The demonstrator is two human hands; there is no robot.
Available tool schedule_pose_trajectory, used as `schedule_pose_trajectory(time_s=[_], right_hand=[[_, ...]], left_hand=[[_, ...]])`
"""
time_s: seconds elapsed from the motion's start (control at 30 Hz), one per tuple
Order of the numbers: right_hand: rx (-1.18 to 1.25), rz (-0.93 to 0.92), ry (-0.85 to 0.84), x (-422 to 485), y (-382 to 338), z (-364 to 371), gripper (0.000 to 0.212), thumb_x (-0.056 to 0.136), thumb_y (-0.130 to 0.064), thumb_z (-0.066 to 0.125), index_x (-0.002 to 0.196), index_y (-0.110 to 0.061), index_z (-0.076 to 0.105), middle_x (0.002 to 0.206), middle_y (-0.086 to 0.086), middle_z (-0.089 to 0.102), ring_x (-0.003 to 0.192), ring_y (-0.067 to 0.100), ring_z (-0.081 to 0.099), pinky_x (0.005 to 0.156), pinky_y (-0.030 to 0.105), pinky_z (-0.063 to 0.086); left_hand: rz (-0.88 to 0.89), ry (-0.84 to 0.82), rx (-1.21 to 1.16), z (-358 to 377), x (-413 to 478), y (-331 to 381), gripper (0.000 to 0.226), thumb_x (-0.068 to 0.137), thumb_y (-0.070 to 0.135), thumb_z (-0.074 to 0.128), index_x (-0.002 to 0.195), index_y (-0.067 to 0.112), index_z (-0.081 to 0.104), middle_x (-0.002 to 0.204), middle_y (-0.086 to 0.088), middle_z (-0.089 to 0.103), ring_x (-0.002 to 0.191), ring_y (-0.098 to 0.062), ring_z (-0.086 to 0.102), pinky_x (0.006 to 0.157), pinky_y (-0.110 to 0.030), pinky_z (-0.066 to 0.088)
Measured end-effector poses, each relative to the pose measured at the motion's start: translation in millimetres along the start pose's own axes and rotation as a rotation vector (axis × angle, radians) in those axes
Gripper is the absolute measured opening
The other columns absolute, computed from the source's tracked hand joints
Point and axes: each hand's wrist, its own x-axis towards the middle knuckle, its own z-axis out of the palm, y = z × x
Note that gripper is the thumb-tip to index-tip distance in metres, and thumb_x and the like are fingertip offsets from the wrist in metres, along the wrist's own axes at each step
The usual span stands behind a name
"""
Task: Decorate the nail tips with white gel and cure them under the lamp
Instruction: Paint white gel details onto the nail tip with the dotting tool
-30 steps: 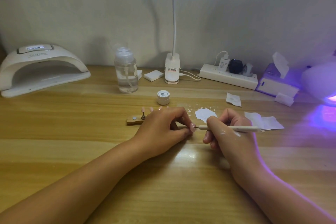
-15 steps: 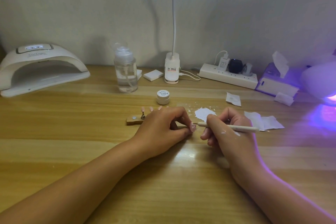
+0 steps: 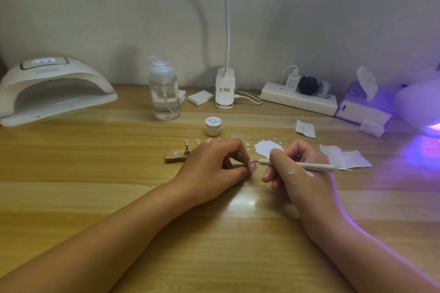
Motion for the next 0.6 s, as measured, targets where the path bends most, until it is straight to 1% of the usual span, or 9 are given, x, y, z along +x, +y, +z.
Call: schedule_pose_trajectory(time_s=[0.07,0.13,0.23,0.33,0.43,0.53,0.6], right_hand=[[0.024,0.006,0.034,-0.5,-1.4,-0.5,0.023,0.079,-0.010,0.065,0.062,-0.015,0.049,0.052,0.010,0.065,0.040,0.010,0.051,0.041,0.017,0.041],[0.038,0.028,0.058,-1.1,-3.6,-0.7,0.021,0.069,-0.018,0.061,0.054,-0.022,0.047,0.048,0.009,0.061,0.038,0.010,0.047,0.039,0.016,0.037],[-0.015,0.057,0.046,-1.6,-4.4,-0.2,0.019,0.062,-0.021,0.058,0.047,-0.023,0.046,0.043,0.009,0.056,0.036,0.009,0.042,0.037,0.017,0.034],[-0.072,0.060,0.029,-2.3,-2.7,0.2,0.018,0.060,-0.022,0.057,0.046,-0.022,0.046,0.041,0.008,0.053,0.037,0.011,0.040,0.037,0.019,0.032],[-0.098,0.052,0.020,-1.7,-1.3,-0.3,0.018,0.060,-0.023,0.057,0.046,-0.022,0.047,0.041,0.008,0.055,0.039,0.012,0.041,0.039,0.020,0.033],[-0.096,0.036,0.008,-0.6,-1.2,-0.1,0.018,0.061,-0.023,0.058,0.045,-0.025,0.050,0.044,0.009,0.058,0.038,0.009,0.045,0.039,0.018,0.036],[-0.087,0.032,-0.002,-0.1,-0.7,0.1,0.019,0.062,-0.023,0.059,0.045,-0.026,0.050,0.045,0.010,0.060,0.038,0.008,0.046,0.039,0.016,0.037]], left_hand=[[-0.004,0.002,-0.017,-0.1,-0.1,0.3,0.012,0.081,0.028,0.074,0.076,0.034,0.064,0.079,0.031,0.067,0.054,0.002,0.056,0.053,-0.011,0.033],[-0.006,0.000,-0.030,-0.3,-0.1,0.7,0.015,0.081,0.028,0.074,0.076,0.035,0.062,0.087,0.026,0.071,0.055,0.002,0.056,0.054,-0.011,0.033],[-0.010,-0.009,-0.029,-0.7,0.1,1.4,0.019,0.081,0.026,0.074,0.075,0.037,0.060,0.091,0.023,0.073,0.054,0.002,0.055,0.056,-0.015,0.034],[-0.012,-0.014,-0.036,-1.1,-0.2,1.9,0.017,0.082,0.023,0.074,0.076,0.035,0.062,0.091,0.022,0.073,0.054,0.001,0.055,0.056,-0.016,0.035],[-0.018,-0.015,-0.038,-1.0,-0.1,1.7,0.015,0.082,0.024,0.074,0.077,0.033,0.063,0.092,0.021,0.073,0.054,0.001,0.055,0.057,-0.019,0.036],[-0.024,-0.015,-0.044,-0.9,-0.2,1.1,0.017,0.081,0.022,0.074,0.076,0.033,0.062,0.091,0.021,0.073,0.054,0.000,0.055,0.058,-0.021,0.037],[-0.024,-0.016,-0.047,-0.8,-0.3,0.9,0.019,0.082,0.021,0.074,0.076,0.035,0.062,0.090,0.022,0.073,0.054,0.001,0.054,0.057,-0.020,0.036]])
